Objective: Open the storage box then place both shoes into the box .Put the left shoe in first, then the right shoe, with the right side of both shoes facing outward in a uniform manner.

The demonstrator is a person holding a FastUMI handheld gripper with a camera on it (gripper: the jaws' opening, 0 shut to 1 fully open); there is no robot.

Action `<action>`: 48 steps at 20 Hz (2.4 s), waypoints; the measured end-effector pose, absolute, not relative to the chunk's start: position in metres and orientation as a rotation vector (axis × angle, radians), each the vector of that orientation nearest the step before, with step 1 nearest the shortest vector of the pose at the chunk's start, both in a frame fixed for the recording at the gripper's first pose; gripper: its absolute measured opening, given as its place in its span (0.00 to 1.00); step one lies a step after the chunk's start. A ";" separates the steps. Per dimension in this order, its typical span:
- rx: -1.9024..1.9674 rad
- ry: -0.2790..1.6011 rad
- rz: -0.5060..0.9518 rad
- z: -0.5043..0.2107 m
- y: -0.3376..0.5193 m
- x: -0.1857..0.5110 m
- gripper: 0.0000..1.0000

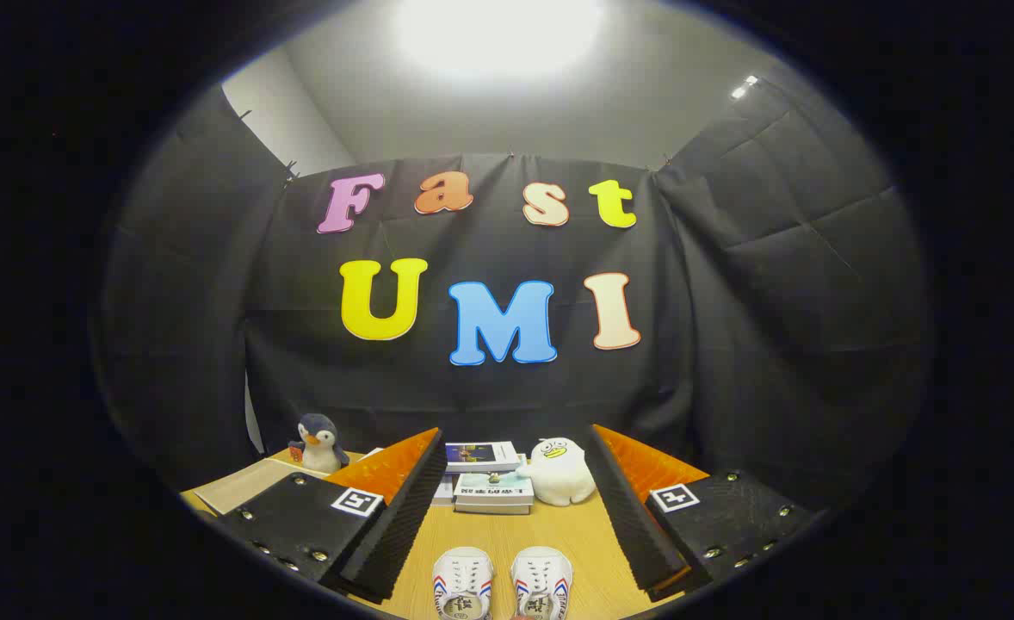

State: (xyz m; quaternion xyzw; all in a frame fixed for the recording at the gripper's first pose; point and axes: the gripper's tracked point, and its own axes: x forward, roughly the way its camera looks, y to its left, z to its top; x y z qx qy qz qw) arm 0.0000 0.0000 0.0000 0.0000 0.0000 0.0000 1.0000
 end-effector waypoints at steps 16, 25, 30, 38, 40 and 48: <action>0.034 0.026 0.060 -0.009 0.007 0.005 0.97; 0.232 0.208 0.219 -0.055 0.052 0.001 0.97; 0.368 0.317 0.293 -0.081 0.084 -0.001 0.97; 0.634 0.531 0.403 -0.124 0.136 -0.016 0.97; 0.681 0.579 0.421 -0.135 0.145 -0.020 0.98; 0.907 0.725 0.459 -0.166 0.174 -0.031 0.98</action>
